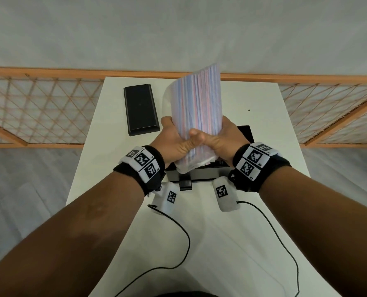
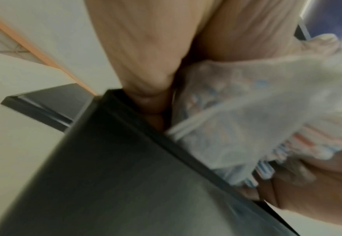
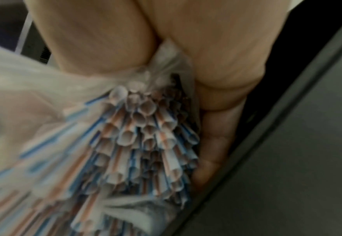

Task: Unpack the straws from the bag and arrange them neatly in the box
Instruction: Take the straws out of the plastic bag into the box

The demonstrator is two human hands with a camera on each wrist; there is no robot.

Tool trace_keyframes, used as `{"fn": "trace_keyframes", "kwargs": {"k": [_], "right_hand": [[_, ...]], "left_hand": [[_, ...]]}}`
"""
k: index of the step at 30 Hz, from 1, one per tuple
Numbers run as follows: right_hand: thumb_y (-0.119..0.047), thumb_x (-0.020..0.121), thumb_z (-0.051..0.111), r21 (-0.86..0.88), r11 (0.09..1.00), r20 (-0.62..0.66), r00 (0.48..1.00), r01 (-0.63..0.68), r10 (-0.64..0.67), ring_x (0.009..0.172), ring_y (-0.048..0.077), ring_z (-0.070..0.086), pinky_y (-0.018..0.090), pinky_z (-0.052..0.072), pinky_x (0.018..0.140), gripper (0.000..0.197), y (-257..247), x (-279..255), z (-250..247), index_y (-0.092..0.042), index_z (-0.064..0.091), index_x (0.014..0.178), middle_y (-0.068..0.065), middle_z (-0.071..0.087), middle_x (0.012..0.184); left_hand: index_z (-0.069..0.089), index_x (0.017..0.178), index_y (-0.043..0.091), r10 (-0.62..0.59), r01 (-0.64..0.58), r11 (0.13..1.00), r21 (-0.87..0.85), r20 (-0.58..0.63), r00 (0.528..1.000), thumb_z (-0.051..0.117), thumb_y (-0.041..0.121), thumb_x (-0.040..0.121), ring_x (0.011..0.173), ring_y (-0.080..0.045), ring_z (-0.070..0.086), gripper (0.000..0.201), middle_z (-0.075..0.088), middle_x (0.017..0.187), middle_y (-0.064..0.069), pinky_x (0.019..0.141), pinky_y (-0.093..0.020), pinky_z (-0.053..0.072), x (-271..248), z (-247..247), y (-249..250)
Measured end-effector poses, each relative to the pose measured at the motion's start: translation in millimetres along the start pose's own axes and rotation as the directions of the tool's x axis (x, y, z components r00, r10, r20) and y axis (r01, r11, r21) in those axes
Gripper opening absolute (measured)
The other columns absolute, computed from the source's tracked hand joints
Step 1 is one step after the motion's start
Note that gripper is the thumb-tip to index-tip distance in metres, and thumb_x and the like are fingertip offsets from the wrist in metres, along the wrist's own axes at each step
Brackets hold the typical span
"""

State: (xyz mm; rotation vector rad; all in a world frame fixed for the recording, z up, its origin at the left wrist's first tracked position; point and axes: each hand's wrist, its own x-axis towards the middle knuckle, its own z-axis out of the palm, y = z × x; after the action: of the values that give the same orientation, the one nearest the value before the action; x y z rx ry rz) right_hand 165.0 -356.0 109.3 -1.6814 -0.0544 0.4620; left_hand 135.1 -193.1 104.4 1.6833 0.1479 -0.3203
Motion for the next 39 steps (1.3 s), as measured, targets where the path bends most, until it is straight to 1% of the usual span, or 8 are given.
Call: {"fn": "trace_keyframes", "kwargs": {"k": [4, 8, 15, 23, 28, 31, 35, 39], "right_hand": [[-0.034, 0.053, 0.098, -0.106, 0.985, -0.006, 0.991, 0.133, -0.135, 0.112, 0.009, 0.064, 0.034, 0.058, 0.089, 0.094, -11.7, -1.5, -8.5, -0.021, 0.048, 0.132, -0.004, 0.065, 0.121], [-0.041, 0.041, 0.1, -0.226, 0.941, 0.034, 0.967, 0.253, -0.252, 0.12, 0.011, 0.059, 0.041, 0.055, 0.095, 0.109, -24.6, -4.9, -17.5, -0.02, 0.045, 0.134, -0.006, 0.063, 0.126], [-0.032, 0.042, 0.1, -0.341, 0.898, 0.116, 0.96, 0.278, -0.253, 0.119, 0.003, 0.056, 0.026, 0.05, 0.096, 0.104, -26.5, -12.4, -21.9, -0.023, 0.048, 0.132, -0.013, 0.062, 0.124], [-0.012, 0.05, 0.099, -0.357, 0.9, 0.101, 0.968, 0.252, -0.231, 0.098, -0.012, 0.062, 0.007, 0.049, 0.077, 0.074, -13.5, -18.3, -26.5, -0.03, 0.06, 0.109, -0.017, 0.068, 0.106], [-0.019, 0.048, 0.1, -0.404, 0.876, 0.107, 0.965, 0.262, -0.24, 0.106, 0.007, 0.064, 0.026, 0.053, 0.088, 0.078, -11.7, -23.5, -30.7, -0.021, 0.062, 0.116, -0.012, 0.069, 0.11], [-0.019, 0.048, 0.1, -0.367, 0.875, 0.103, 0.949, 0.316, -0.299, 0.106, -0.003, 0.064, 0.015, 0.05, 0.085, 0.082, -17.0, -31.4, -34.7, -0.017, 0.062, 0.121, -0.013, 0.07, 0.109], [-0.015, 0.051, 0.095, -0.311, 0.865, 0.094, 0.919, 0.393, -0.384, 0.099, -0.018, 0.059, 0.002, 0.044, 0.08, 0.069, -36.5, -45.2, -40.8, -0.03, 0.06, 0.109, -0.021, 0.065, 0.102], [-0.019, 0.053, 0.093, -0.252, 0.845, 0.051, 0.878, 0.473, -0.476, 0.105, -0.01, 0.062, 0.009, 0.048, 0.086, 0.067, -59.3, -53.7, -42.9, -0.035, 0.057, 0.107, -0.027, 0.068, 0.101]], "left_hand": [[0.015, 0.135, 0.026, 0.086, -0.087, 0.978, 0.192, 0.012, 0.996, 0.095, 0.046, 0.051, 0.129, -0.004, 0.042, 0.117, 0.028, 0.135, 0.008, 0.106, -0.029, 0.049, -5.0, -4.4, 9.6], [0.008, 0.147, 0.012, 0.156, -0.144, 0.966, 0.216, -0.039, 0.987, 0.095, 0.007, 0.064, 0.107, 0.013, 0.046, 0.121, 0.042, 0.121, 0.023, 0.097, -0.016, 0.046, -3.2, -15.8, 4.8], [0.013, 0.152, 0.018, 0.263, -0.246, 0.939, 0.241, -0.044, 0.964, 0.1, 0.035, 0.052, 0.139, -0.006, 0.042, 0.134, 0.04, 0.148, 0.004, 0.118, -0.039, 0.04, -8.9, -21.3, -0.7], [0.031, 0.128, 0.02, 0.21, -0.206, 0.978, 0.037, -0.149, 0.966, 0.095, 0.036, 0.04, 0.127, -0.018, 0.057, 0.11, 0.05, 0.137, -0.005, 0.099, -0.05, 0.056, -21.9, -27.5, -5.9], [0.025, 0.125, 0.019, 0.236, -0.233, 0.972, 0.038, -0.159, 0.959, 0.094, 0.037, 0.041, 0.119, 0.001, 0.058, 0.111, 0.05, 0.13, 0.012, 0.1, -0.045, 0.056, -33.1, -29.0, -3.9], [0.022, 0.142, 0.024, 0.277, -0.285, 0.958, -0.042, -0.138, 0.951, 0.1, 0.035, 0.044, 0.131, -0.005, 0.054, 0.126, 0.055, 0.133, 0.023, 0.105, -0.054, 0.051, -41.3, -38.4, -4.4], [0.047, 0.133, 0.026, 0.318, -0.332, 0.931, -0.151, -0.111, 0.942, 0.101, 0.049, 0.04, 0.133, -0.028, 0.054, 0.11, 0.058, 0.136, 0.0, 0.107, -0.07, 0.041, -51.7, -45.3, 12.8], [0.037, 0.133, 0.001, 0.336, -0.36, 0.882, -0.306, -0.13, 0.933, 0.103, 0.043, 0.041, 0.138, -0.041, 0.048, 0.121, 0.049, 0.144, -0.024, 0.107, -0.062, 0.046, -54.8, -47.9, 28.6]]}}
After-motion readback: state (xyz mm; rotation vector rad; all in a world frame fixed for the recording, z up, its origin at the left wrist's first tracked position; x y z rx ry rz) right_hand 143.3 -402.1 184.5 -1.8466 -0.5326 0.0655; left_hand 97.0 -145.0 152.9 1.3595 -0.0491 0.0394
